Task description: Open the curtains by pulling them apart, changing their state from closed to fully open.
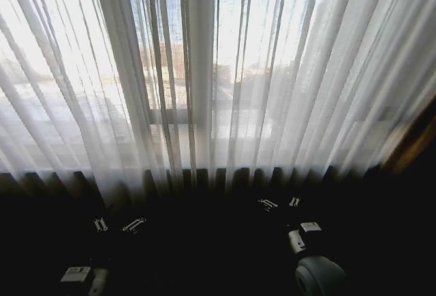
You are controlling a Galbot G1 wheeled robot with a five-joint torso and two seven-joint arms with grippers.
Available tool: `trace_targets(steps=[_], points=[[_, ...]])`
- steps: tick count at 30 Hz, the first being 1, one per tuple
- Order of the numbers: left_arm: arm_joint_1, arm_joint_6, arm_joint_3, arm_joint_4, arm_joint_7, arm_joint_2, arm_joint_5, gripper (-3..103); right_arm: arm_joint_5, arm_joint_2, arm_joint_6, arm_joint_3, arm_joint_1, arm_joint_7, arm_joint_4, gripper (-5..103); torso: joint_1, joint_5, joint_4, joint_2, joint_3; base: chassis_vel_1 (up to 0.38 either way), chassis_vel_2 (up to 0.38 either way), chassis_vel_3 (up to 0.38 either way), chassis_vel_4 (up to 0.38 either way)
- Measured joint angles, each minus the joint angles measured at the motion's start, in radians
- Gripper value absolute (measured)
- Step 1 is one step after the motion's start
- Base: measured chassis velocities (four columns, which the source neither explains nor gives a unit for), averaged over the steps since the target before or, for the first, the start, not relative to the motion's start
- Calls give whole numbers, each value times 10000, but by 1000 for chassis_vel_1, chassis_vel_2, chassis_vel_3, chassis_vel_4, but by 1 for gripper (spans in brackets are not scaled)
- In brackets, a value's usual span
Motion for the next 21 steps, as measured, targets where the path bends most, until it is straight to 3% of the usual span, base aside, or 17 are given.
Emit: trace_targets(steps=[21], points=[[11, -58, 41, -26, 20, -12, 38, 100, -73, 31, 112, -164, -33, -10, -115, 100, 6, -2, 0, -4, 3, -290, 347, 298, -352]])
